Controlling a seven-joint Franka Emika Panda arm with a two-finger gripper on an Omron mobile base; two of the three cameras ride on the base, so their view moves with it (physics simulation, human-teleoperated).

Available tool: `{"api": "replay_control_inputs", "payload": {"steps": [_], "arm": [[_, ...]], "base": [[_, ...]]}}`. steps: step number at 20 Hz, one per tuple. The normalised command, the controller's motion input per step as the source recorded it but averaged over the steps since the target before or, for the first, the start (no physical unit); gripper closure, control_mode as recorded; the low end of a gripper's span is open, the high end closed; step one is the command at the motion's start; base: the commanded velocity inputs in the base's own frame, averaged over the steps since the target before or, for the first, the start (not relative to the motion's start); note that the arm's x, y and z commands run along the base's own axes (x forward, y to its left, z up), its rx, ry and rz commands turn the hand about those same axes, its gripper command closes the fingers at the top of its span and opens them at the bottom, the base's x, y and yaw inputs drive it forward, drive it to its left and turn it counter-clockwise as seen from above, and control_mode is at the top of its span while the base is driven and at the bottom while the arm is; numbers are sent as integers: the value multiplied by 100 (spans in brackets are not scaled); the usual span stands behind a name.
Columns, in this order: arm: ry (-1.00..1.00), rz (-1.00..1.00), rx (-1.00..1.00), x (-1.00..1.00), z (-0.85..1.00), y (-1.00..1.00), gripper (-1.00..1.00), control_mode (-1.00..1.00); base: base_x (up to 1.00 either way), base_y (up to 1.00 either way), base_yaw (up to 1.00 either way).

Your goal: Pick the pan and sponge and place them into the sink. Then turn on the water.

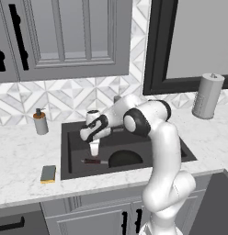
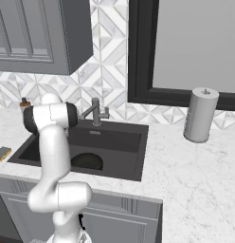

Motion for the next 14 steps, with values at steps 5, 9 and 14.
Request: {"api": "replay_control_inputs", "payload": {"steps": [5, 9, 14], "arm": [[-1, 27, -17, -33, 95, 22, -100, -100], [-2, 44, -10, -37, 78, 13, -100, -100], [-7, 41, 6, -28, 67, 14, -100, -100]], "base": [[0, 0, 0], [0, 0, 0], [0, 0, 0]]}}
